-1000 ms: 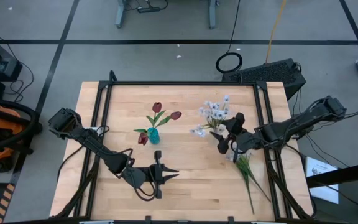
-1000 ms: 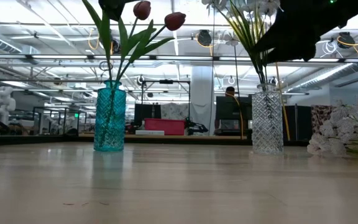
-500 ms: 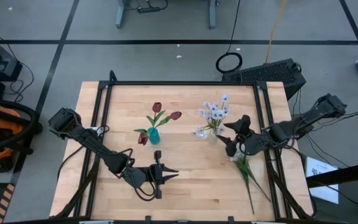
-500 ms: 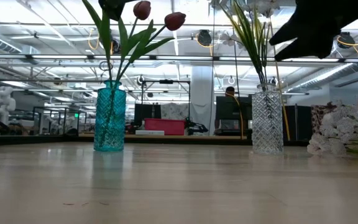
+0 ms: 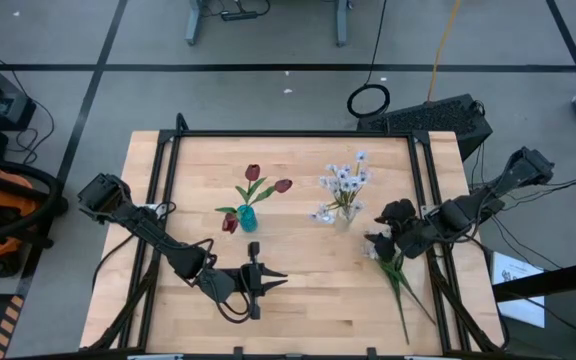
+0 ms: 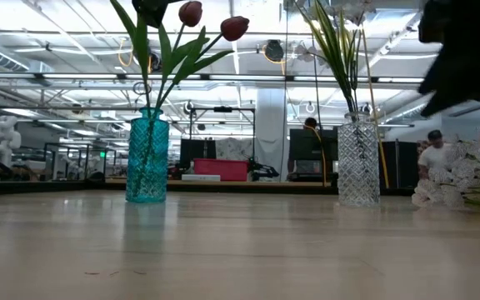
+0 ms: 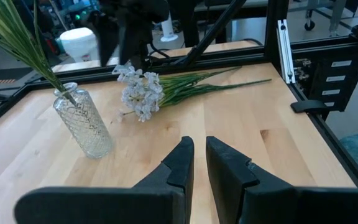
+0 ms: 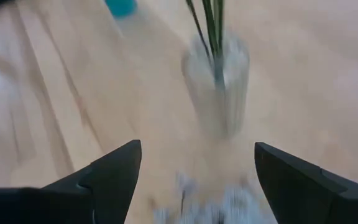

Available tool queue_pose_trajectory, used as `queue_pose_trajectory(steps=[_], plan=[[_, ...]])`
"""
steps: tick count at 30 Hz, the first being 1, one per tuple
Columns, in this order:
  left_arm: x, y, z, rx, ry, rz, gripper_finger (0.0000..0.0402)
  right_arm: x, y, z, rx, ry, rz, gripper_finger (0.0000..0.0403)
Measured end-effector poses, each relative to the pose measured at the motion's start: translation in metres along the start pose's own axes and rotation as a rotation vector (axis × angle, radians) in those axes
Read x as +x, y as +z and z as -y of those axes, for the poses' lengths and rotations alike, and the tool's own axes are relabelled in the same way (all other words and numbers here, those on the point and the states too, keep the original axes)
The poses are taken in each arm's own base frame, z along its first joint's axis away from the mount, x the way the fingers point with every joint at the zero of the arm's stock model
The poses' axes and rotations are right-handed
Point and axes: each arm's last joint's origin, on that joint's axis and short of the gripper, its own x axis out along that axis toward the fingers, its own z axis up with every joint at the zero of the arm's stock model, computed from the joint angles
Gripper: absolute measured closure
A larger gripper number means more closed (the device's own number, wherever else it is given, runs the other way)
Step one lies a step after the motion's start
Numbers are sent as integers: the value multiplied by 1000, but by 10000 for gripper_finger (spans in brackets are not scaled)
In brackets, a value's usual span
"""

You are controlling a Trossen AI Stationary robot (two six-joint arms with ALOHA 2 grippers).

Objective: Sort flowers into vase by color
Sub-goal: Put the white daisies into the transparent vase

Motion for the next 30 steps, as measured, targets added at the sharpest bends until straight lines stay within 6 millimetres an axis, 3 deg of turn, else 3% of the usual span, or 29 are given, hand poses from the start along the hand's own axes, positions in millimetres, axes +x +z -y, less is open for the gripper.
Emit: queue_pose_trajectory(steps=[16, 24, 30], plan=[[1, 1, -1, -11, 2, 12, 352, -3, -27, -3, 158, -17, -404, 101], [1, 2, -1, -16, 1, 22, 352, -11, -30, -21, 128, -159, -499, 101], [1, 2, -1, -15, 1, 22, 352, -3, -45, -34, 143, -243, -565, 101]])
